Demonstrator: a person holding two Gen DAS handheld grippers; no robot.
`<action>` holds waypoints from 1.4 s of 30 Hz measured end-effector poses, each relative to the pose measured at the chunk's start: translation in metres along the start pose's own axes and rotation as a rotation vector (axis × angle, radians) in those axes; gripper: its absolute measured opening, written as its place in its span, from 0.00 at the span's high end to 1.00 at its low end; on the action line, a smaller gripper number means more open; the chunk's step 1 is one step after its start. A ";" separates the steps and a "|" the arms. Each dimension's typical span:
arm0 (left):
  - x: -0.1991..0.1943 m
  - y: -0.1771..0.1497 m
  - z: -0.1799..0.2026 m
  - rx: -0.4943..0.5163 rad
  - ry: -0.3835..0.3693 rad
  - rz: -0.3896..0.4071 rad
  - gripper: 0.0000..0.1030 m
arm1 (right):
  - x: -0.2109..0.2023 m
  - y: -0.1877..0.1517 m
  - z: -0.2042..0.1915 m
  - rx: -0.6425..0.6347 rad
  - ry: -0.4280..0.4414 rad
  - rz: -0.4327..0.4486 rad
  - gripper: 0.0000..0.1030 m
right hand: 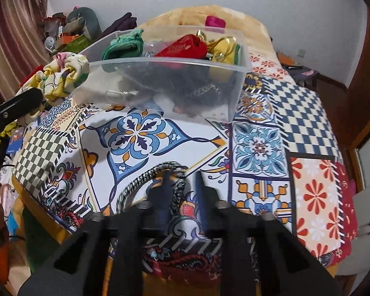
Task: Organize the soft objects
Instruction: 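Grasp the floral scrunchie with the left gripper while the right grasps the braided cord, then release the scrunchie into the box with the left gripper while the right releases the cord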
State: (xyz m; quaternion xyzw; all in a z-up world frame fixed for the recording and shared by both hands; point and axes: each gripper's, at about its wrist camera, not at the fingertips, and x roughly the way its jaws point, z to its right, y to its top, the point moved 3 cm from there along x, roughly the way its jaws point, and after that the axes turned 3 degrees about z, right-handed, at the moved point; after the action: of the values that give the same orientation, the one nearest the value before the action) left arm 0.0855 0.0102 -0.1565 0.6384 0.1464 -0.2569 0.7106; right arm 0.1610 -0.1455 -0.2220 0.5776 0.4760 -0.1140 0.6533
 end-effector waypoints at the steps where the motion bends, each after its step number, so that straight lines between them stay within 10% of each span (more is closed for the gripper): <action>1: -0.001 0.001 0.000 0.000 0.002 0.004 0.84 | 0.000 0.001 0.000 0.000 -0.001 0.007 0.92; 22: 0.030 0.075 -0.005 0.034 0.042 0.105 0.84 | -0.057 0.111 -0.018 0.005 -0.003 0.325 0.93; 32: 0.098 0.071 -0.016 0.026 0.058 -0.037 0.84 | -0.006 0.125 -0.015 0.015 -0.028 0.221 0.93; 36: 0.106 0.062 -0.017 0.020 0.056 -0.065 0.66 | 0.007 0.114 -0.012 -0.005 -0.049 0.164 0.92; 42: 0.096 0.054 -0.015 0.054 0.056 -0.058 0.62 | -0.006 0.108 -0.010 -0.016 -0.058 0.179 0.66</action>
State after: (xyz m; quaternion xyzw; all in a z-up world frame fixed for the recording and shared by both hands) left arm 0.1964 0.0103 -0.1650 0.6597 0.1776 -0.2632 0.6811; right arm 0.2286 -0.1062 -0.1463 0.6089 0.4042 -0.0682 0.6791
